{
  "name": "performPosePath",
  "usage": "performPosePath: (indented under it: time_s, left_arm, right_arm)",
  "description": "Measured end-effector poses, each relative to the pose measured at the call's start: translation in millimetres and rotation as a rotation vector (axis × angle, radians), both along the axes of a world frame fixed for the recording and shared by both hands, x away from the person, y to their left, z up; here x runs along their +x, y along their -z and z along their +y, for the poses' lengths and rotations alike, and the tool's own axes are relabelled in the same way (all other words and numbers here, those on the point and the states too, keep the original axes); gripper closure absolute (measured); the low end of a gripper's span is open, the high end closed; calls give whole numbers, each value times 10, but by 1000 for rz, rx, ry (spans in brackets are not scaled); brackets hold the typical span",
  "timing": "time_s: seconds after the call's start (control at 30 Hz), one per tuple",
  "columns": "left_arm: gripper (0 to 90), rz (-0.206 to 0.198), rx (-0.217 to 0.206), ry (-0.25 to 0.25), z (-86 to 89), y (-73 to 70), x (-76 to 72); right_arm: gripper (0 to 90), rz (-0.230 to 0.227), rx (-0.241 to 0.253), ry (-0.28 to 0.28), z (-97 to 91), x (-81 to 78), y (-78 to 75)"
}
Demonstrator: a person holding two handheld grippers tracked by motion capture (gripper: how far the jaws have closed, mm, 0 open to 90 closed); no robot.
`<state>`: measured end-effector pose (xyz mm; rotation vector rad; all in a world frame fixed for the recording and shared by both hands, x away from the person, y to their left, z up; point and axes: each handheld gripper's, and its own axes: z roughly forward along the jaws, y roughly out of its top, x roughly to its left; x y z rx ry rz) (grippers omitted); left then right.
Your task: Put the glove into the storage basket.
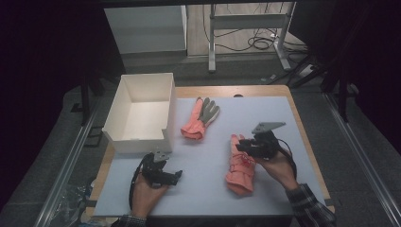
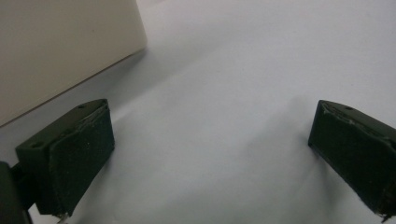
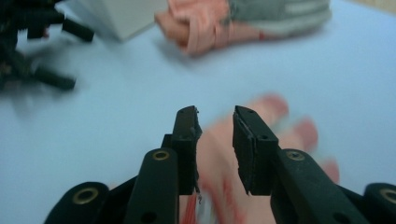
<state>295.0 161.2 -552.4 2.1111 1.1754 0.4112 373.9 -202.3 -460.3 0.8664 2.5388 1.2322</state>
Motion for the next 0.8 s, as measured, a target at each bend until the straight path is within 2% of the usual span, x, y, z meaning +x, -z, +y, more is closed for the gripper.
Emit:
performPosePath:
  time_s: [0.1, 0.17, 0.3, 0.37, 0.43, 0.6, 0.67, 0.73, 0.8]
  left_arm:
    - [2, 0, 2, 2, 2, -1, 0]
    - [2, 0, 2, 3, 3, -1, 0]
    - [3, 0, 4, 4, 4, -1, 0]
    - [3, -2, 3, 6, 5, 0, 1]
    - [4, -1, 4, 7, 5, -2, 0]
    - [4, -3, 4, 6, 5, -1, 0]
    - [4, -3, 3, 6, 5, -1, 0]
    - [4, -3, 3, 6, 4, -1, 0]
    - [4, -3, 4, 6, 5, -1, 0]
  right_arm:
    - [665, -21, -5, -12, 263, 246, -56]
    - [642, -18, -7, -20, 500, 476, -63]
    - [587, -31, -42, -18, 881, 839, -28]
    - [565, -39, -56, 3, 1047, 1041, 19]
    - [550, -26, -65, 25, 1139, 1189, 73]
    - [511, 47, -90, 77, 1291, 1514, 293]
    - [526, 92, -97, 78, 1328, 1579, 386]
    - [600, 125, -116, 89, 1359, 1607, 453]
    - [769, 141, -133, 94, 1372, 1624, 472]
